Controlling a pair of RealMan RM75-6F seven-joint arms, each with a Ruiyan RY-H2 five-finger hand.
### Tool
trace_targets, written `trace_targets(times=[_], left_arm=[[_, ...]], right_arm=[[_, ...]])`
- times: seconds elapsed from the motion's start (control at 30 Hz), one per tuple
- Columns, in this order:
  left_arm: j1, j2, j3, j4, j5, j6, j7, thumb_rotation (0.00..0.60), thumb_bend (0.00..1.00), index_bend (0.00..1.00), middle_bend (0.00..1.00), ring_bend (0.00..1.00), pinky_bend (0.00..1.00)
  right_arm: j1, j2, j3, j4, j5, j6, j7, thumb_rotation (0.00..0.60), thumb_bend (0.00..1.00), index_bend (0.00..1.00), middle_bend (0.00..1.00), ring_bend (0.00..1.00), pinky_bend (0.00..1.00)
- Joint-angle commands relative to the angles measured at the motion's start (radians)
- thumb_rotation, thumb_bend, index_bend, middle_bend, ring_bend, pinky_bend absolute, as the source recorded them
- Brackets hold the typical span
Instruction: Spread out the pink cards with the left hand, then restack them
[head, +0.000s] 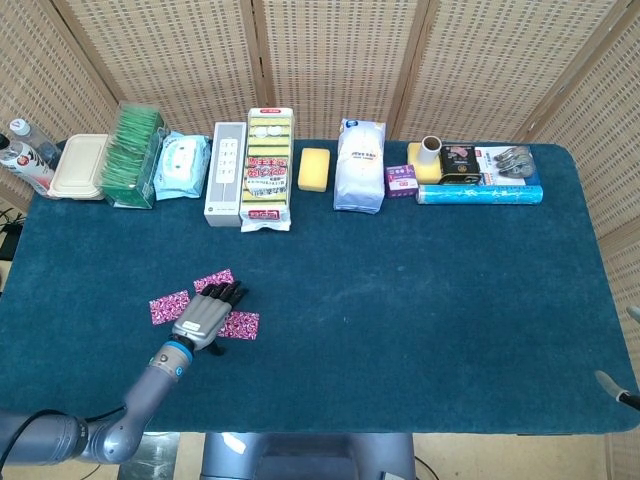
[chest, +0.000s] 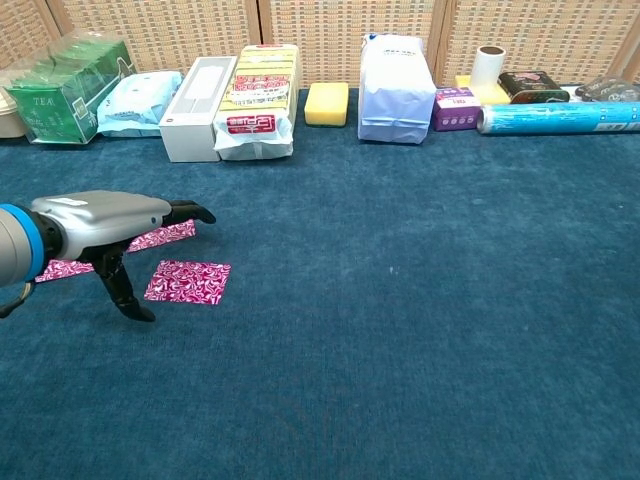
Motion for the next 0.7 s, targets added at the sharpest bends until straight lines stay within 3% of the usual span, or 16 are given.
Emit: trace_targets(times=[0.03, 0.27, 0.7], left_arm=[[-0.001, -0.010, -0.005, 0.003, -0.012, 0.005, 0.011, 0.600, 0.13, 0.08, 0.00, 0.00, 0.07], [0.002, -0.031, -0.011, 0.013, -0.027, 0.015, 0.028, 0.600, 0.14, 0.18, 0.00, 0.00, 0.07], [0.018, -0.063, -0.023, 0.040, -0.017, 0.036, 0.036, 0.600, 0.17, 0.23, 0.00, 0.00, 0.07]], right_arm=[[0.000, 0.000, 0.000, 0.002, 0.001, 0.001, 0.004, 0.600, 0.01, 0.17, 0.00, 0.00, 0.00], [0.000, 0.001, 0.000, 0.001, 0.003, 0.000, 0.009, 0.600, 0.01, 0.17, 0.00, 0.00, 0.00], [0.001, 0.005, -0.005, 0.000, -0.002, -0.004, 0.025, 0.600, 0.01, 0.17, 0.00, 0.00, 0.00]])
